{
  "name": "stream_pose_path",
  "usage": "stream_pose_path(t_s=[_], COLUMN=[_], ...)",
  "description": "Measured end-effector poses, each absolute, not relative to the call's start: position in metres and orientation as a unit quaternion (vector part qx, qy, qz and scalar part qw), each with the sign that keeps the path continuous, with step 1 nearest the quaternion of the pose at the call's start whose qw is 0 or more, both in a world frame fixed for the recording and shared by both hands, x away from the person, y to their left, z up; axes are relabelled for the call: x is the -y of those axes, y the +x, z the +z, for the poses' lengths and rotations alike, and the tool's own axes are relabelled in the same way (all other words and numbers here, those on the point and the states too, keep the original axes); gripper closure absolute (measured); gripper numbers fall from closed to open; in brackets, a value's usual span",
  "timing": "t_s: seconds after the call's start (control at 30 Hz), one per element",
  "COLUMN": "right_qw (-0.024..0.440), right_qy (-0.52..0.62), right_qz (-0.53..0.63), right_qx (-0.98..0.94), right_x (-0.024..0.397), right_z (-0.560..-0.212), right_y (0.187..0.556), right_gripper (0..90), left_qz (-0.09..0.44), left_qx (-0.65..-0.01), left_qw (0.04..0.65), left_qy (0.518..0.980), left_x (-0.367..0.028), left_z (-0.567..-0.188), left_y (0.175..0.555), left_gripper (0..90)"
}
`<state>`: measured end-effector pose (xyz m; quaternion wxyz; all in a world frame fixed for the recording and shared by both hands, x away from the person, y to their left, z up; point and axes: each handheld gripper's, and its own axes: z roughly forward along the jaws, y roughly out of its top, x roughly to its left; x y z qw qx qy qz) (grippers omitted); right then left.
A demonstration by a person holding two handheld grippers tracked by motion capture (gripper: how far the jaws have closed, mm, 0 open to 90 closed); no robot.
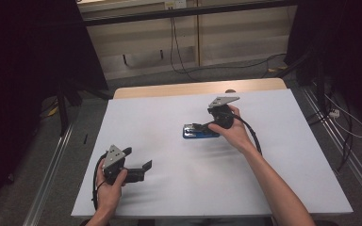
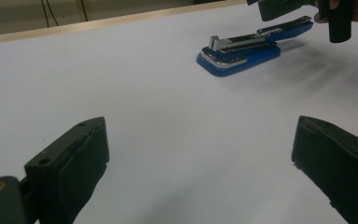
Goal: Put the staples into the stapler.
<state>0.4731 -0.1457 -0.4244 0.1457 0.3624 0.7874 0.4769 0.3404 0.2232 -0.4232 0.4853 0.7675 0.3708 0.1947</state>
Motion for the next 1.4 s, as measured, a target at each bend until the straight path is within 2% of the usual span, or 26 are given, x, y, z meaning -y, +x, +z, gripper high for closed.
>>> stream_pose_path(t_s=[0.23,0.43,0.77,1.4], right_qw=[0.156,0.19,0.217,0.255], right_qy=[0.371,0.386,0.399,0.429], right_qz=[0.484,0.465,0.467,0.474], right_qx=[-0.777,-0.774,-0.758,-0.725], right_x=[0.15,0.156,0.171,0.194], right_z=[-0.424,-0.422,-0.422,-0.422], right_y=[0.463,0.451,0.436,0.399], right_gripper=[4.6,5.4,5.1,4.0], left_qz=[0.196,0.196,0.199,0.208], left_qx=[-0.374,-0.373,-0.379,-0.386], left_qw=[0.485,0.484,0.487,0.489], left_qy=[0.766,0.767,0.761,0.755], left_x=[-0.223,-0.221,-0.221,-0.225], left_z=[-0.423,-0.423,-0.423,-0.423], left_y=[0.342,0.342,0.344,0.344], left_gripper=[4.2,4.2,4.2,4.4])
